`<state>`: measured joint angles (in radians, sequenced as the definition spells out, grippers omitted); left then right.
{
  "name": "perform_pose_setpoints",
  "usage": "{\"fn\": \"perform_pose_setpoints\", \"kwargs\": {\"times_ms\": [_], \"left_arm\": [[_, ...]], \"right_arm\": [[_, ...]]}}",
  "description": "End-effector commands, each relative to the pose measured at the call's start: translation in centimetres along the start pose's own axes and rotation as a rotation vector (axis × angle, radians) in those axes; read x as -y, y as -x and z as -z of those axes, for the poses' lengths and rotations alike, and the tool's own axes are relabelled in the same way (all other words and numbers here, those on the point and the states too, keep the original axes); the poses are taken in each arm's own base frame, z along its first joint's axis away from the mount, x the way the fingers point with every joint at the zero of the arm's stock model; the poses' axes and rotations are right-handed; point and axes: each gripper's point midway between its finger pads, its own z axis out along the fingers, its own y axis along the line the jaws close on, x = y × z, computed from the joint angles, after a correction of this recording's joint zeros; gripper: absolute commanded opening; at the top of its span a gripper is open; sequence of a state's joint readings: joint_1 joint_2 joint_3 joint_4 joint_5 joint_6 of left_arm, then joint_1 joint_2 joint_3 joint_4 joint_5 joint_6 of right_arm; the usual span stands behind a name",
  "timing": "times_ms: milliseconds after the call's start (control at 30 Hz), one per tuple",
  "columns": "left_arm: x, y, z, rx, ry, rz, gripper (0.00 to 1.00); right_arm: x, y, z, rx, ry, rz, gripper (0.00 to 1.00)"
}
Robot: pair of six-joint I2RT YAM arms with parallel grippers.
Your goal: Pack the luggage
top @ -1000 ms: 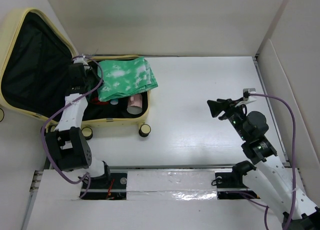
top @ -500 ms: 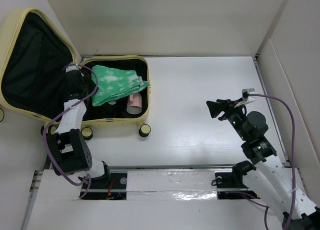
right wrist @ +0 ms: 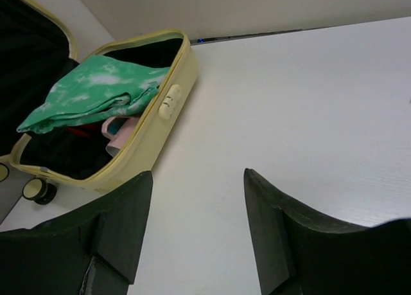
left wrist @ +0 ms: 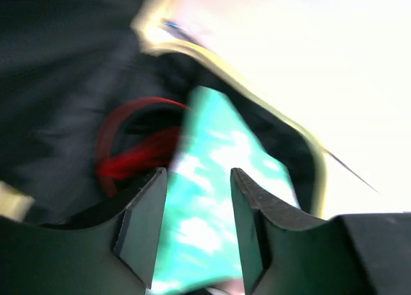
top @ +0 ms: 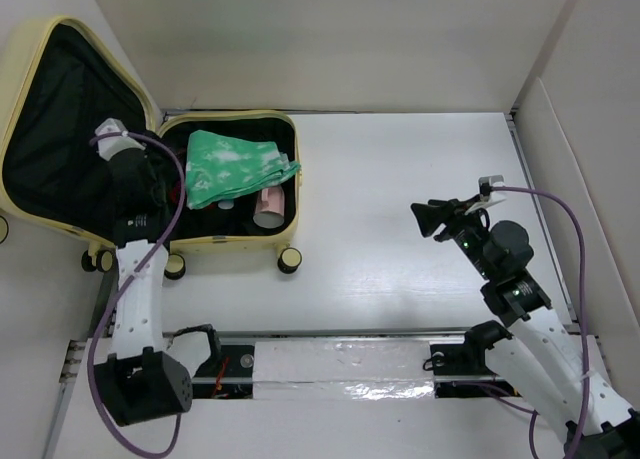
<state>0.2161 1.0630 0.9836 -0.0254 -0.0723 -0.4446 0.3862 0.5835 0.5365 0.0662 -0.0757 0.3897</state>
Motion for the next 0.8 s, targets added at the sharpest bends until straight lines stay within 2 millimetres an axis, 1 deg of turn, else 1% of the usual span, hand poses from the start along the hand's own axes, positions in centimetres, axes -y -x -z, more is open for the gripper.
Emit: {"fn": "perform_pose_setpoints", "kwargs": {"times_ms": [0,33,67,100,133,167,200,233,267,300,333,367,400,433,467,533,567,600,667,700,733,767], "left_arm": [[7.0,-5.2,1.4,-0.156,-0.201,0.004,0.39],[8.5,-6.3,2.0,-0.177,-0.238,-0.013,0.37],[10.2,-7.3,2.1,-0.198,-0.260,-0.036,0.34],[11.2,-8.2,2.2,-0.220,-0.256,-0.068,0.29],[13.7,-10.2,3.3,-0.267,-0.315,-0.126,0.11],[15.6,-11.0,2.8,-0.297,-0.332,-0.161,0.02],[16.2,-12.2,2.9,-0.330,-0.319,-0.203,0.00],[17.8,-13.8,3.5,-0.356,-0.348,-0.270,0.00],[19.4,-13.4,3.5,-0.339,-0.359,-0.295,0.00],[19.1,-15.4,2.4,-0.365,-0.299,-0.363,0.00],[19.6,-16.2,2.3,-0.374,-0.295,-0.399,0.00],[20.6,-17.2,1.5,-0.388,-0.291,-0.434,0.00],[20.4,-17.7,1.3,-0.414,-0.274,-0.452,0.02],[20.6,-18.1,0.9,-0.423,-0.270,-0.454,0.09],[20.9,-18.4,0.6,-0.427,-0.271,-0.457,0.11],[21.0,-19.7,-0.1,-0.447,-0.271,-0.472,0.14],[21.2,-19.9,-0.4,-0.452,-0.270,-0.476,0.14],[20.2,-21.4,-1.0,-0.486,-0.231,-0.508,0.14],[19.2,-22.2,-1.7,-0.499,-0.174,-0.533,0.12],[18.3,-23.1,-2.2,-0.509,-0.140,-0.551,0.11],[17.6,-23.2,-2.6,-0.491,-0.102,-0.561,0.10],[16.8,-23.8,-2.7,-0.497,-0.082,-0.574,0.10]], "right_arm": [[-0.7,0.7,-0.4,0.027,0.042,0.009,0.52],[-0.7,0.5,-0.5,0.009,0.042,0.013,0.43],[-0.6,0.4,-0.6,0.001,0.039,0.016,0.31],[-0.5,0.3,-0.6,0.001,0.034,0.017,0.10],[-0.4,0.2,-0.6,-0.001,0.031,0.017,0.04],[-0.4,0.3,-0.7,0.006,0.031,0.016,0.00],[-0.3,0.2,-0.7,0.006,0.026,0.015,0.00],[-0.3,0.3,-0.7,0.006,0.026,0.015,0.00],[-0.3,0.3,-0.7,0.005,0.024,0.018,0.00],[-0.2,0.3,-0.7,0.007,0.021,0.020,0.00],[-0.2,0.3,-0.7,0.008,0.018,0.021,0.00],[-0.2,0.4,-0.6,0.010,0.016,0.021,0.00],[-0.1,0.4,-0.6,0.013,0.014,0.022,0.04],[-0.1,0.4,-0.6,0.012,0.012,0.021,0.06],[0.0,0.4,-0.7,0.013,0.010,0.021,0.07],[-0.1,0.3,-0.7,0.009,0.012,0.021,0.08],[-0.1,0.3,-0.7,0.009,0.012,0.021,0.08],[0.0,0.3,-0.7,0.008,0.011,0.023,0.09],[0.0,0.3,-0.7,0.010,0.011,0.023,0.09],[0.0,0.4,-0.7,0.011,0.011,0.023,0.10],[0.0,0.3,-0.7,0.009,0.009,0.023,0.10],[0.1,0.3,-0.7,0.009,0.007,0.023,0.10]]}}
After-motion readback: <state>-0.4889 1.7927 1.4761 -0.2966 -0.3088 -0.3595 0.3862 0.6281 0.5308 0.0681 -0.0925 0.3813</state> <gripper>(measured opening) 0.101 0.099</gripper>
